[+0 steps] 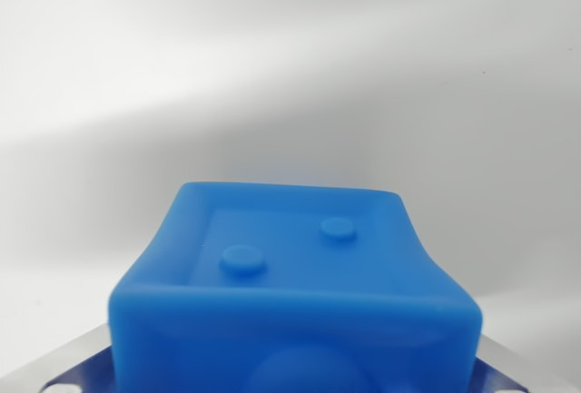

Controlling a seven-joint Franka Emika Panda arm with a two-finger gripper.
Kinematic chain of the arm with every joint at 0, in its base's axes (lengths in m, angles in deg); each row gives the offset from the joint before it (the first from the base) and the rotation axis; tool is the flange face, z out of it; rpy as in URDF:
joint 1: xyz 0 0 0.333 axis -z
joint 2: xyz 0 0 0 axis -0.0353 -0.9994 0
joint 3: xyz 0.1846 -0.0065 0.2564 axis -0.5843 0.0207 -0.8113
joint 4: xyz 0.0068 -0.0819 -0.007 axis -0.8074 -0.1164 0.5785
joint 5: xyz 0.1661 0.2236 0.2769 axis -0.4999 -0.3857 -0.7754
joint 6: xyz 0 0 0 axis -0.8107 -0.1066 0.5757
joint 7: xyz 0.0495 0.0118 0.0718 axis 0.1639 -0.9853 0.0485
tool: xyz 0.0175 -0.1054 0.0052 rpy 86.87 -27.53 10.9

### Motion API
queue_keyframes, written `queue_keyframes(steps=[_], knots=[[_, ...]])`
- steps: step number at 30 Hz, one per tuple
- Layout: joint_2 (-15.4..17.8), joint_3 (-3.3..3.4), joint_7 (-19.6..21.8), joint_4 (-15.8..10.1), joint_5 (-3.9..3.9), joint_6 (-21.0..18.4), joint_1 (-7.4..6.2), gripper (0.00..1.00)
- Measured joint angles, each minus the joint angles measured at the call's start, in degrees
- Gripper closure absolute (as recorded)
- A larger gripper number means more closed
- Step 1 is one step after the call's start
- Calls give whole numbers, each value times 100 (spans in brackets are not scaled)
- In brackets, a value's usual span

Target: Stack cube

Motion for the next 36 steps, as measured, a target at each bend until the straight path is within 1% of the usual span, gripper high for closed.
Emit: queue_keyframes(steps=[11, 20, 36], knots=[[358, 0, 0, -77, 0, -277, 0, 100], [735, 0, 0, -146, 0, -572, 0, 100], [1474, 0, 0, -200, 0, -1245, 0, 100]])
